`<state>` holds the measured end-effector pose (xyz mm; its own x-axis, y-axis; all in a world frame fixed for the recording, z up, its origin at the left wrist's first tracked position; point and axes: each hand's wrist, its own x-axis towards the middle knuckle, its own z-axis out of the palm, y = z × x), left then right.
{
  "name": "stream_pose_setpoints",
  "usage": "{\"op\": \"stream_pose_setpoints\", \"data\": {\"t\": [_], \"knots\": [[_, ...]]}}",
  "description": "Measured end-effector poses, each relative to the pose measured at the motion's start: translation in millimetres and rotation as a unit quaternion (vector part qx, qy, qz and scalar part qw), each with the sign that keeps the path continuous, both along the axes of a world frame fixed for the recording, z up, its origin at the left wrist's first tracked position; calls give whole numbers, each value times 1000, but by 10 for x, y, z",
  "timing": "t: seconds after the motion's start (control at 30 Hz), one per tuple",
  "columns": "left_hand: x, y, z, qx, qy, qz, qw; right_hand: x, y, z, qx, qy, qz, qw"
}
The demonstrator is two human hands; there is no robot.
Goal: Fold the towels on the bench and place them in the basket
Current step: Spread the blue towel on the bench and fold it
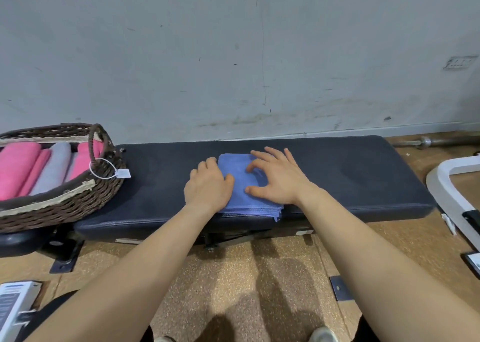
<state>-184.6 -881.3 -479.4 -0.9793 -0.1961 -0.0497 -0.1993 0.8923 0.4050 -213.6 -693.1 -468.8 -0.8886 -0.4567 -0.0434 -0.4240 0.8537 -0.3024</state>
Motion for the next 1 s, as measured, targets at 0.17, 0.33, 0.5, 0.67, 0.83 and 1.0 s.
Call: {"op": "stream_pose_setpoints", "data": {"t": [0.17,0.33,0.5,0.67,0.83,1.0], "knots": [[-215,-199,76,132,-121,59,982,-21,144,-4,-21,-64,19,998],[-280,-259,127,299,-149,99,937,-4,133,-46,-13,-53,30,998],[-229,-304,268,432,-175,83,881,51,3,-114,4,14,49,999],[-228,-294,271,388,-160,74,905,70,-168,-129,-5,50,67,996],[-253,-357,299,358,-135,82,920,114,-321,-134,0,43,45,998],[-259,-327,323,339,-90,45,935,166,-487,-251,-52,62,6,997]]}}
